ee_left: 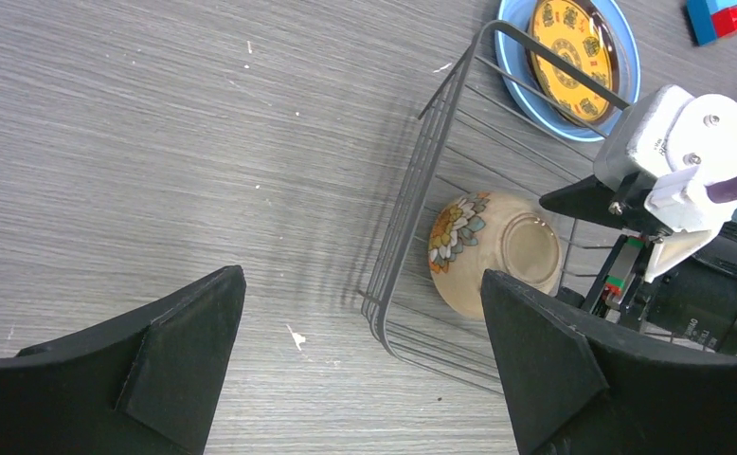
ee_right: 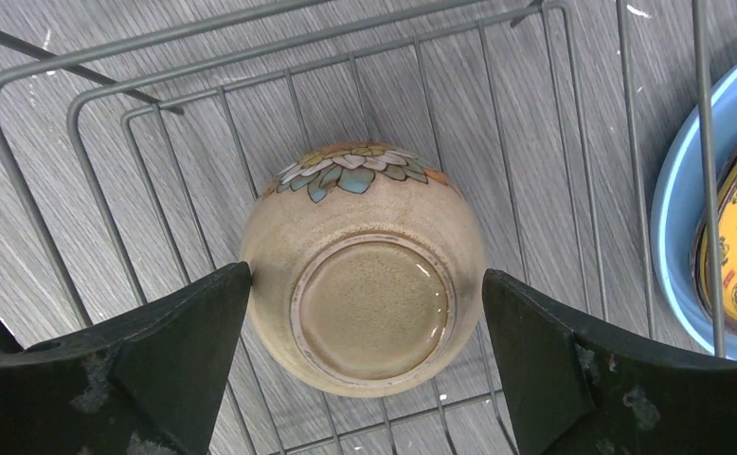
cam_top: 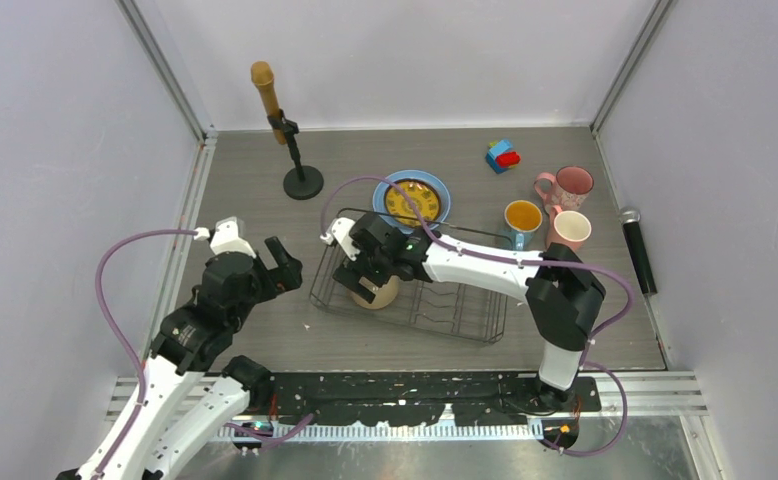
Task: Unload the mixed dishes from the dish rack
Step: Adjust the bowl in the dish rack.
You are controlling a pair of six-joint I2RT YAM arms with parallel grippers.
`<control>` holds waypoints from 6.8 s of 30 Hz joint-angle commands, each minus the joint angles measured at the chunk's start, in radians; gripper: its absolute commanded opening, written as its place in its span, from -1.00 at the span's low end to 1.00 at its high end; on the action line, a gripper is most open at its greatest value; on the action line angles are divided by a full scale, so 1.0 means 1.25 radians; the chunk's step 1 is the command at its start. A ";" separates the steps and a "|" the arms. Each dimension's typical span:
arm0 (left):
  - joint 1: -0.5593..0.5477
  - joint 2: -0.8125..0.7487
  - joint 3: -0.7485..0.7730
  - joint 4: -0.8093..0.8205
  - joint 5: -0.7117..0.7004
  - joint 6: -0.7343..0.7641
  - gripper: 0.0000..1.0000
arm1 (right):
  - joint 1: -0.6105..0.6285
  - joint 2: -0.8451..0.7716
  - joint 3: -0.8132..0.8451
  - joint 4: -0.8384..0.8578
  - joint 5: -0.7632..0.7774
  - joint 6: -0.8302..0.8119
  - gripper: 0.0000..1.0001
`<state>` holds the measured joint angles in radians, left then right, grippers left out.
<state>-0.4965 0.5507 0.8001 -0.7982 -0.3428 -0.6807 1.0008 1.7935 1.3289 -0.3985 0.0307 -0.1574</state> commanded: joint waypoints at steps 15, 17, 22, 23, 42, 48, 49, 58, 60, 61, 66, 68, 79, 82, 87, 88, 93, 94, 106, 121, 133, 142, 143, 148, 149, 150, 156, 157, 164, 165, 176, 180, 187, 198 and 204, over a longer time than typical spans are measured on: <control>0.001 0.006 -0.007 0.029 -0.014 -0.004 0.99 | 0.005 0.035 0.036 -0.102 0.038 0.148 0.99; 0.001 0.006 -0.008 0.032 -0.012 -0.004 0.99 | 0.004 0.044 0.038 -0.111 0.035 0.165 0.99; 0.001 0.008 -0.011 0.034 -0.018 -0.003 0.99 | 0.004 0.073 0.056 -0.162 0.047 0.190 0.99; 0.001 0.009 -0.011 0.033 -0.018 -0.004 0.99 | 0.004 0.076 0.056 -0.171 0.050 0.192 0.99; 0.001 0.028 -0.021 0.065 0.000 -0.002 0.99 | -0.003 -0.007 0.042 -0.078 0.072 0.202 0.55; 0.001 0.033 -0.026 0.072 0.009 -0.002 0.99 | -0.016 -0.055 0.017 -0.017 0.055 0.219 0.41; 0.001 0.034 -0.027 0.072 0.010 -0.002 0.99 | -0.018 -0.059 0.015 -0.013 0.053 0.220 0.40; 0.001 0.064 -0.029 0.129 0.131 0.009 0.99 | -0.038 -0.081 -0.016 -0.012 0.035 0.242 0.42; 0.001 0.077 -0.031 0.164 0.191 0.011 0.99 | -0.044 -0.090 -0.028 -0.010 0.030 0.249 0.49; 0.001 0.086 -0.032 0.185 0.227 0.010 0.99 | -0.049 -0.100 -0.039 -0.003 0.030 0.261 0.50; 0.001 0.179 -0.017 0.264 0.396 -0.017 0.99 | -0.109 -0.151 -0.108 0.086 -0.082 0.343 0.56; 0.001 0.226 -0.016 0.298 0.444 -0.031 0.99 | -0.131 -0.171 -0.143 0.122 -0.138 0.374 0.58; 0.001 0.391 -0.008 0.375 0.524 -0.078 0.99 | -0.157 -0.228 -0.226 0.165 -0.209 0.379 0.81; 0.001 0.434 -0.005 0.369 0.494 -0.090 0.99 | -0.157 -0.228 -0.237 0.172 -0.207 0.385 0.88; -0.005 0.504 0.006 0.371 0.445 -0.102 0.99 | -0.156 -0.222 -0.244 0.164 -0.186 0.392 0.99; -0.009 0.519 0.009 0.369 0.436 -0.103 0.99 | -0.156 -0.217 -0.244 0.157 -0.181 0.392 0.99; -0.026 0.599 0.033 0.368 0.401 -0.116 0.99 | -0.152 -0.193 -0.237 0.145 -0.183 0.390 0.99; -0.029 0.615 0.041 0.363 0.396 -0.118 0.99 | -0.151 -0.188 -0.236 0.148 -0.182 0.387 0.99; -0.073 0.731 0.103 0.304 0.386 -0.118 0.99 | -0.113 -0.138 -0.212 0.139 -0.130 0.331 0.99; -0.074 0.750 0.069 0.423 0.496 -0.184 0.98 | -0.095 -0.154 -0.228 0.215 -0.041 0.392 1.00; -0.074 0.706 0.046 0.437 0.497 -0.197 0.97 | -0.151 -0.257 -0.307 0.392 -0.289 0.517 1.00; -0.074 0.695 0.034 0.438 0.491 -0.204 0.97 | -0.155 -0.302 -0.321 0.414 -0.309 0.526 1.00; -0.073 0.693 0.035 0.438 0.490 -0.197 0.97 | -0.155 -0.309 -0.321 0.405 -0.288 0.513 1.00; -0.075 0.687 0.117 0.320 0.461 -0.065 0.98 | -0.156 -0.359 -0.312 0.298 -0.164 0.455 1.00; -0.079 0.682 0.133 0.291 0.447 -0.033 0.98 | -0.157 -0.383 -0.313 0.276 -0.119 0.436 1.00; -0.084 0.673 0.151 0.263 0.429 -0.004 0.97 | -0.158 -0.396 -0.318 0.269 -0.095 0.427 1.00; -0.133 0.654 0.199 0.144 0.403 0.135 0.97 | -0.163 -0.508 -0.364 0.252 0.072 0.370 1.00; -0.146 0.655 0.205 0.129 0.403 0.149 0.97 | -0.164 -0.514 -0.374 0.250 0.079 0.363 1.00; -0.193 0.641 0.239 0.001 0.319 0.186 0.98 | -0.171 -0.547 -0.405 0.245 0.087 0.348 1.00; -0.193 0.632 0.238 -0.009 0.312 0.185 0.96 | -0.171 -0.549 -0.406 0.244 0.086 0.346 1.00; -0.193 0.679 0.218 0.086 0.351 0.117 0.39 | -0.183 -0.552 -0.409 0.241 0.091 0.337 1.00; -0.193 0.720 0.223 0.122 0.348 0.094 -0.02 | -0.185 -0.557 -0.416 0.241 0.095 0.337 1.00; -0.193 0.776 0.247 0.115 0.307 0.080 -0.65 | -0.186 -0.568 -0.422 0.238 0.110 0.332 1.00; -0.187 0.831 0.282 0.140 0.205 0.063 -0.89 | -0.186 -0.567 -0.425 0.238 0.102 0.342 1.00; -0.169 0.852 0.300 0.143 0.193 0.072 -0.89 | -0.186 -0.569 -0.427 0.236 0.104 0.349 1.00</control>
<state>-0.7258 1.5692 1.1751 -0.6472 -0.0273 -0.5976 0.7719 1.1168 0.7998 -0.1291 0.1482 0.2684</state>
